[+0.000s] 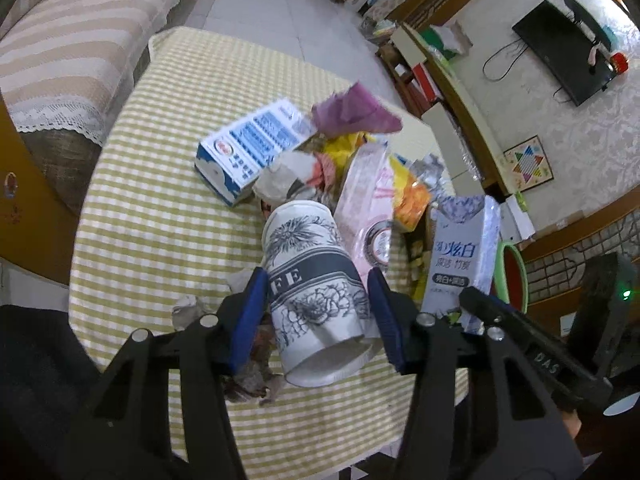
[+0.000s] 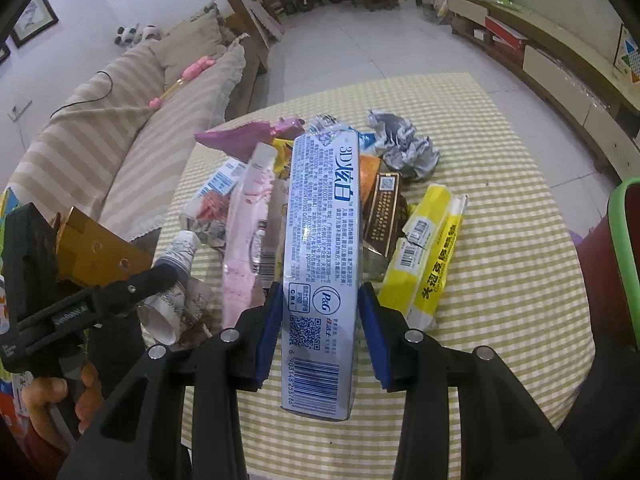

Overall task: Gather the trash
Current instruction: 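Carry the cup and toothpaste box to the red bin and release both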

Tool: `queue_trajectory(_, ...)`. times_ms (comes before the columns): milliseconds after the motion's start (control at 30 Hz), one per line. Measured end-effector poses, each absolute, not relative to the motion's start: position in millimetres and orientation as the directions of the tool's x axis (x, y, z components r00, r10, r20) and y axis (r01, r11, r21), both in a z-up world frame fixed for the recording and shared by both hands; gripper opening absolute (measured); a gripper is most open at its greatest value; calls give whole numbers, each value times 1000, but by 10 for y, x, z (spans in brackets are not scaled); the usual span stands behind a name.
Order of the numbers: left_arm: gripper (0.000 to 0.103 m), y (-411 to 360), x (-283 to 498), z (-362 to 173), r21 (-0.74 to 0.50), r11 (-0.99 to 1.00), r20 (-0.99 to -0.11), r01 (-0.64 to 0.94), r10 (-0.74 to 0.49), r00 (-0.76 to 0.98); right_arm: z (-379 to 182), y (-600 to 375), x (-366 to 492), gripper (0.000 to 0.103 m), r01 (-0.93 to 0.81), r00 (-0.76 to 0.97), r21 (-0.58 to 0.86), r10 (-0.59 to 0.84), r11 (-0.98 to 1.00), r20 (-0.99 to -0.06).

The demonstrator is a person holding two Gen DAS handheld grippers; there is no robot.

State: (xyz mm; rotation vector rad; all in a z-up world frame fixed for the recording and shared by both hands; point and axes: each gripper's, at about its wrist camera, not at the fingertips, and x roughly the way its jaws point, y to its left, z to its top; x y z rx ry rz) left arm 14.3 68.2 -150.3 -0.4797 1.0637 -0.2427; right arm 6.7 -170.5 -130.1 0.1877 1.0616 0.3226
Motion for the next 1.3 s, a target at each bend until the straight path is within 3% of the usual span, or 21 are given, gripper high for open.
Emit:
queue_trajectory(400, 50, 424, 104, -1019, -458, 888, -723, 52, -405, 559, -1047, -1916, -79, 38, -159, 516, 321, 356, 934, -779)
queue_trajectory(1300, 50, -744, 340, -701, -410, 860, -696, 305, -511, 505, -814, -2943, -264, 38, 44, 638, 353, 246, 935, -730)
